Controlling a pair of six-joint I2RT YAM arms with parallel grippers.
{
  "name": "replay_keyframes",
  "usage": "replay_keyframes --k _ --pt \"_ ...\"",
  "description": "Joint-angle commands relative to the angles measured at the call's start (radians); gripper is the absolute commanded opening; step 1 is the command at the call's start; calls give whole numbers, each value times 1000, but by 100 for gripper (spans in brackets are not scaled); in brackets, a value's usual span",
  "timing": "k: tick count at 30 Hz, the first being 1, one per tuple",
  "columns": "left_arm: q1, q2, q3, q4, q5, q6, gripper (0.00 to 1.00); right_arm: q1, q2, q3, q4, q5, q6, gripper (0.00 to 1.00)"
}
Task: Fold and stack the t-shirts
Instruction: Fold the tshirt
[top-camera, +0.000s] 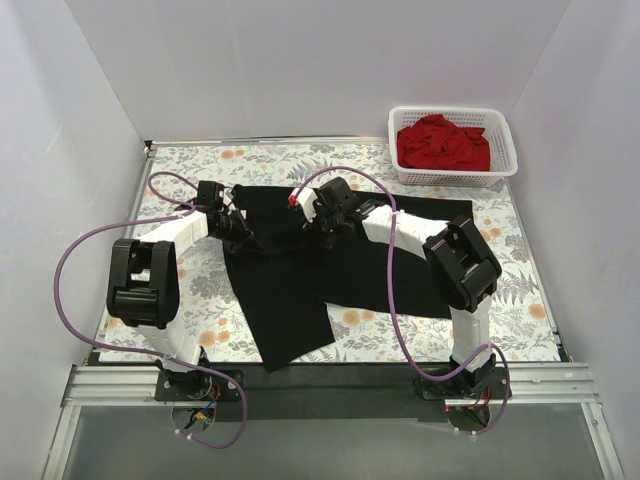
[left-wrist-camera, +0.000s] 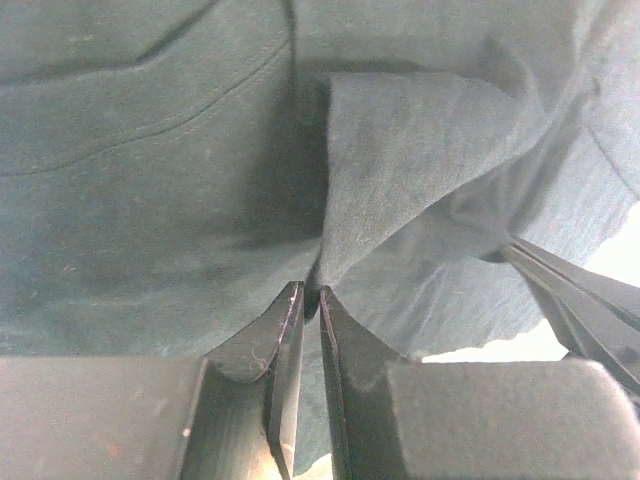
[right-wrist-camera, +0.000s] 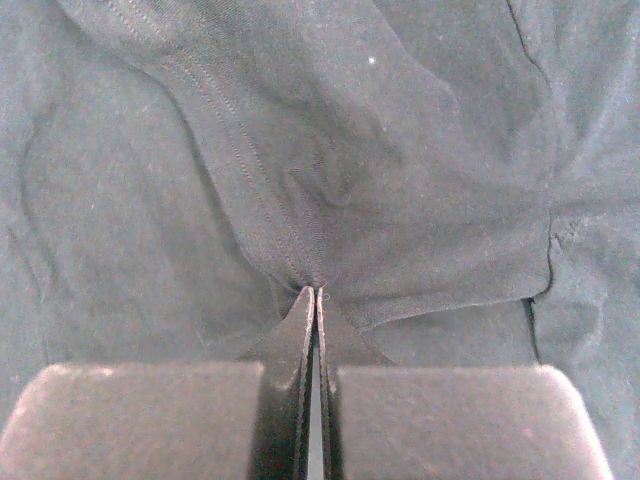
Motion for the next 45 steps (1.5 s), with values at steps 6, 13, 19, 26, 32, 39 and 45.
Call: replay_keyframes --k 6,13,19,26,32,39,45 --pt "1 -44 -33 -29 -24 -3 15 -9 -41 -14 -81 -76 -42 7" --pt "1 -125 -107 -4 -61 -23 22 -15 -47 -19 -121 -93 -8 27" --pt "3 -191 -86 39 -90 -51 48 -116 -133 -40 -124 -45 98 38" --pt "38 -11 138 57 -182 -45 59 -452 -249 -164 -49 -7 349 38" --pt "43 213 380 75 -274 -36 53 -714 -279 -256 34 -25 507 38" --pt "44 407 560 95 -346 4 41 -869 -225 -265 92 -15 572 38" --pt "72 516 614 95 -403 15 26 -952 -119 -258 132 -1 589 39"
